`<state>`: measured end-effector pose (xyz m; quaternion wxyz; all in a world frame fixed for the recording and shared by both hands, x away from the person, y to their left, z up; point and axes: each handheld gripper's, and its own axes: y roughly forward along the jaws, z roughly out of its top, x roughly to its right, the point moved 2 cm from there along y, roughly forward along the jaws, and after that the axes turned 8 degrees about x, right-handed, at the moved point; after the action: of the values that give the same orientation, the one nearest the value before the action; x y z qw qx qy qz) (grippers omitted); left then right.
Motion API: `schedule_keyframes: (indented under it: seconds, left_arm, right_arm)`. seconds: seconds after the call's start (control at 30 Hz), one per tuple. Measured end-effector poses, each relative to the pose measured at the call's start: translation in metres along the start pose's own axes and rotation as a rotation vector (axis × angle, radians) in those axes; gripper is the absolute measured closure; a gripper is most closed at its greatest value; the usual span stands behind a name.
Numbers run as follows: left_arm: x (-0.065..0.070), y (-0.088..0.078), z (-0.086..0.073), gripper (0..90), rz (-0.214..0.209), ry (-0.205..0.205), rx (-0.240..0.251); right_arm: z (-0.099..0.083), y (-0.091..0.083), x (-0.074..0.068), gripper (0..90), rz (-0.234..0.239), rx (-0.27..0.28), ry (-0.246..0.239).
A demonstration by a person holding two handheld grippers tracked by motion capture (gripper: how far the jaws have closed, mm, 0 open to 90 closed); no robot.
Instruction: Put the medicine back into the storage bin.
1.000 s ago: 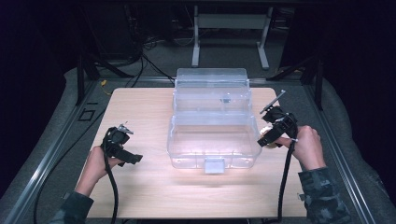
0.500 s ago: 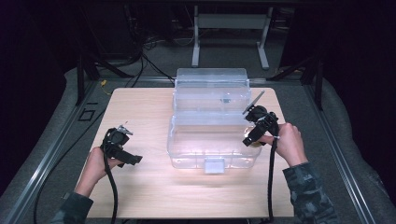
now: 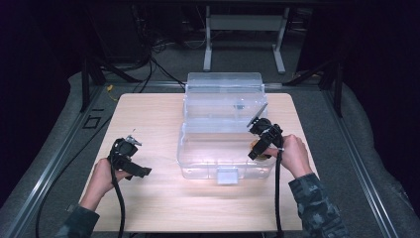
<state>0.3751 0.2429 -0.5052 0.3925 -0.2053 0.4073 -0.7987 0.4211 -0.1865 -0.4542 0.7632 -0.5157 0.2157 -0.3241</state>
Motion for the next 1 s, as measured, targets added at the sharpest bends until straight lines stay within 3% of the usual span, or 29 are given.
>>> schedule_keyframes:
  seconds: [0.1, 0.17, 0.37, 0.83, 1.0]
  left_arm:
    - [0.000, 0.001, 0.000, 0.4, -0.002, 0.005, -0.004]
    - [0.001, 0.001, 0.000, 0.4, -0.003, 0.004, -0.006]
    - [0.001, 0.003, 0.000, 0.4, -0.006, -0.001, -0.007]
    - [0.004, 0.003, 0.004, 0.5, -0.014, 0.006, -0.003]
    - [0.006, 0.004, 0.007, 0.5, -0.016, 0.016, -0.004]
  right_arm:
    - [-0.001, 0.005, 0.000, 19.8, 0.001, -0.009, 0.002]
    - [-0.002, 0.007, 0.001, 19.8, -0.024, -0.018, 0.001]
    - [-0.005, 0.010, 0.003, 19.7, 0.003, -0.016, 0.014]
    - [-0.011, 0.019, 0.005, 19.6, 0.010, -0.040, 0.013]
    - [-0.013, 0.020, 0.006, 19.6, -0.007, -0.045, 0.006]
